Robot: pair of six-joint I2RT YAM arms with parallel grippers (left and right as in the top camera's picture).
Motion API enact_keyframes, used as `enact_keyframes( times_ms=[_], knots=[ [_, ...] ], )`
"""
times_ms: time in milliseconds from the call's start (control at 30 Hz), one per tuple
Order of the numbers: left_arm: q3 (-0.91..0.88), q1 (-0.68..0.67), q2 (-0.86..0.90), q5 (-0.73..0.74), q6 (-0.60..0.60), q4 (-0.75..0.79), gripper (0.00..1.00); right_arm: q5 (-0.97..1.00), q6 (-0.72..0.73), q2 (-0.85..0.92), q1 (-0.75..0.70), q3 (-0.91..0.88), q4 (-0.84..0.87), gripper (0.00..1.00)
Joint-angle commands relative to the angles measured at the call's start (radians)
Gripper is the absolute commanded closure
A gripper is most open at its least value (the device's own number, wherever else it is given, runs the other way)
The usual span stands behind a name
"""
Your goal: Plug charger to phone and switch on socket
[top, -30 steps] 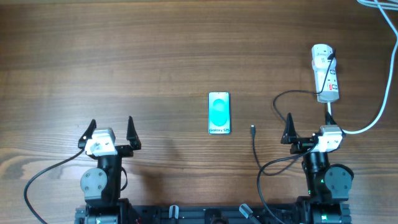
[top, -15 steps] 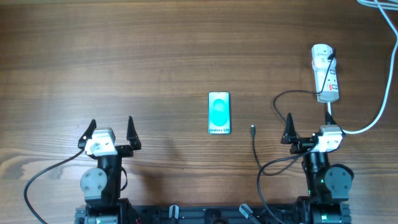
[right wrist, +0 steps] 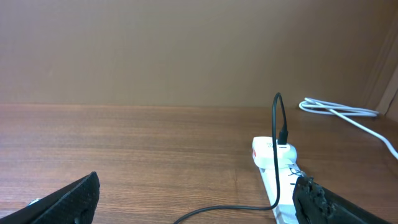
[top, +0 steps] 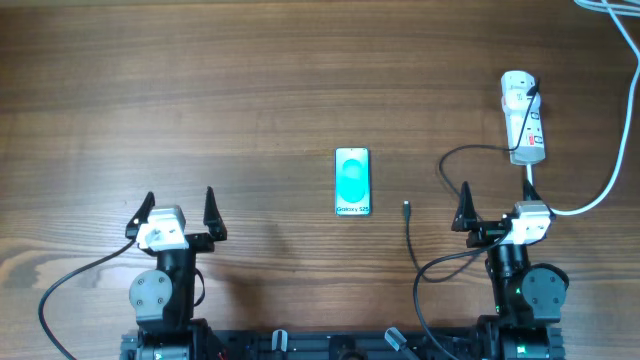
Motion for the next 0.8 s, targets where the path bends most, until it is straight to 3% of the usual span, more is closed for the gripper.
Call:
enact_keyframes(
  times_ms=[0,433,600,767],
  knots=[
    [-0.005,0.007,-0.007,0.008,0.015,-0.003,0.0,-0.002,-0.014,-0.008,0.002,-0.001,0.002,0.0],
    [-0.005,0.007,-0.007,0.013,0.011,0.001,0.0,-0.002,-0.014,-0.008,0.002,-0.001,0.002,0.0],
    [-0.004,0.007,-0.007,0.362,-0.174,0.029,0.0,-0.002,-0.014,-0.008,0.002,-0.001,0.002,0.0],
    [-0.004,0.007,-0.007,0.628,-0.203,0.168,0.0,-0.002,-0.014,-0.008,0.002,-0.001,0.002,0.0]
  ],
)
